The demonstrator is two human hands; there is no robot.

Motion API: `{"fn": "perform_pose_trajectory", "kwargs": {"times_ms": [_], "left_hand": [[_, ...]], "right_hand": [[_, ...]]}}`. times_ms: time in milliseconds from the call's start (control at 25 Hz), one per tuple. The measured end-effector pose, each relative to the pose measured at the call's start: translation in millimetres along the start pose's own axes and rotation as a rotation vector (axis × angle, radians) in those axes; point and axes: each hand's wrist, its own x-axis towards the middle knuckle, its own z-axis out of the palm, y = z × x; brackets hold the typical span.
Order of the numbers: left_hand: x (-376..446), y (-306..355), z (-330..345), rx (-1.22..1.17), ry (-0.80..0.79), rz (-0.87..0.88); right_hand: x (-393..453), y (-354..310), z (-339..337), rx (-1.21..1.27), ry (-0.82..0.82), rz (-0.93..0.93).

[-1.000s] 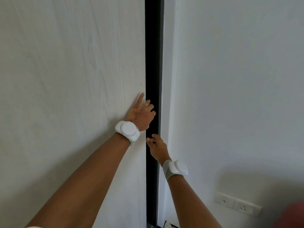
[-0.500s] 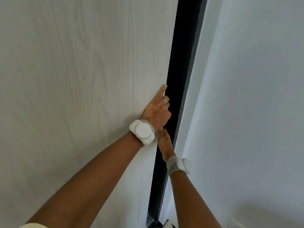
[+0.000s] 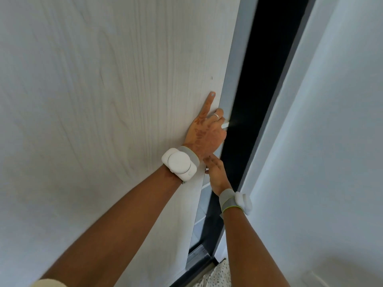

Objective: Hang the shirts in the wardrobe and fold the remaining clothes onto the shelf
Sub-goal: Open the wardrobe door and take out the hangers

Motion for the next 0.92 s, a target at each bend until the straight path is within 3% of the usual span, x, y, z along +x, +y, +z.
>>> {"fn": "perform_pose_trajectory", "kwargs": {"times_ms": [320,720,800,920], "left_hand": [[-102,-37,-28,0.110,-0.013,-0.136],[-230,-79,-65,0.212,0.171,-0.369],[-253,-87,-72,0.259,0.225,-0.509],[-296,-101,-85,0.250,0.195,-0.880]], "right_hand": [[-52,-4,75,-0.038,-0.217,-0.009],[-108,-5,187,-0.132,-0.500,-0.040],[-118,-9,207,-0.140,-0.557,-0.053],[-139,-15,243,-0.151,-0.686,-0.065]]}}
